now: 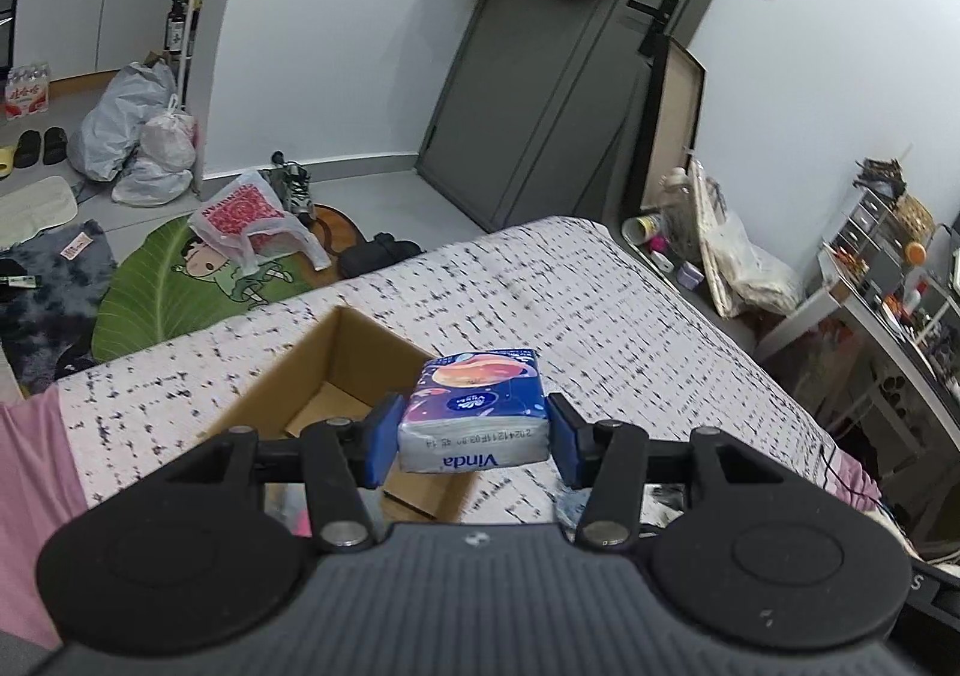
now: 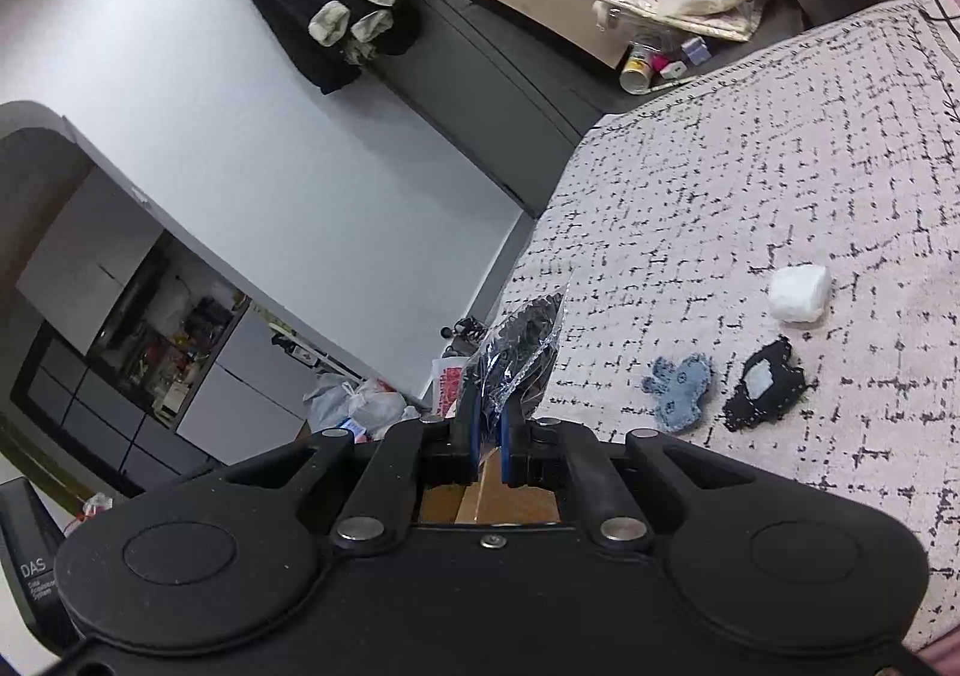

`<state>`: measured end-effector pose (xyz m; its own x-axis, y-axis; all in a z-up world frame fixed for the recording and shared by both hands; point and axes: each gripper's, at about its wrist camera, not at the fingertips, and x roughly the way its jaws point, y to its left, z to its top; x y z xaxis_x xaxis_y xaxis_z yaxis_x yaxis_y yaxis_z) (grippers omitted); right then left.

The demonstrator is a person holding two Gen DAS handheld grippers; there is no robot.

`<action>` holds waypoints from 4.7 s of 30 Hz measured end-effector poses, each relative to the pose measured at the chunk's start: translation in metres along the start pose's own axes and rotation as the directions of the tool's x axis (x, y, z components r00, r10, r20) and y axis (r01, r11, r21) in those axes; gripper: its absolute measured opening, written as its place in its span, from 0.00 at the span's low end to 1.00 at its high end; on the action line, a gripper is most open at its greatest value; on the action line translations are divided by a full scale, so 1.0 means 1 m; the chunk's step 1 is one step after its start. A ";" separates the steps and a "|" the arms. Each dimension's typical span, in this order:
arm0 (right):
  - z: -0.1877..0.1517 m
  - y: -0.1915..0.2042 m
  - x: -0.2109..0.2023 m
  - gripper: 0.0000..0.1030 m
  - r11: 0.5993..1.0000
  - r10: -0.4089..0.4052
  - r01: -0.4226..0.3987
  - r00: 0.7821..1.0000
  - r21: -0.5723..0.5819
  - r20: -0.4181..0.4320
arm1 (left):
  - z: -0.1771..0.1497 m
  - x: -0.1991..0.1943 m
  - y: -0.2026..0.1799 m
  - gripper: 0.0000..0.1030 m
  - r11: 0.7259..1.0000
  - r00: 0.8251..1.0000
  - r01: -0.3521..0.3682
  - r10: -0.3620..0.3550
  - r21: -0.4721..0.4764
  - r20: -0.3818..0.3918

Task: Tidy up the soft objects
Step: 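Carry the tissue pack to the box with left gripper while right carries the bagged item, then open both grippers over the box and withdraw toward the burger squishy, then lower the left gripper onto the burger squishy and close it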

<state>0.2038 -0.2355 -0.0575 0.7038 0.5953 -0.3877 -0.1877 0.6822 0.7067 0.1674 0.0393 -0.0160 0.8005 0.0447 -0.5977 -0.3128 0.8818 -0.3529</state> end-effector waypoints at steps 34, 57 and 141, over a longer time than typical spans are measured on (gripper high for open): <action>-0.058 0.052 0.078 0.06 0.978 -0.001 -0.035 0.986 -0.207 -0.169 | -0.007 0.073 0.088 0.53 0.986 0.990 -0.069 0.048 -0.150 -0.134; -0.063 0.054 0.085 0.33 0.980 -0.059 0.023 0.982 -0.197 -0.177 | -0.012 0.073 0.085 0.60 0.990 0.989 -0.094 0.081 -0.103 -0.122; 0.022 -0.104 0.016 0.83 0.956 -0.220 0.240 0.967 0.169 -0.130 | -0.109 0.102 -0.068 0.82 0.962 0.934 -0.265 0.237 -0.071 -0.267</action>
<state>0.2496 -0.3065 -0.1237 0.6330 0.4806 -0.6069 0.1055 0.7231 0.6826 0.2144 -0.0674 -0.1316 0.5371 0.1261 -0.8340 -0.5492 0.8027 -0.2324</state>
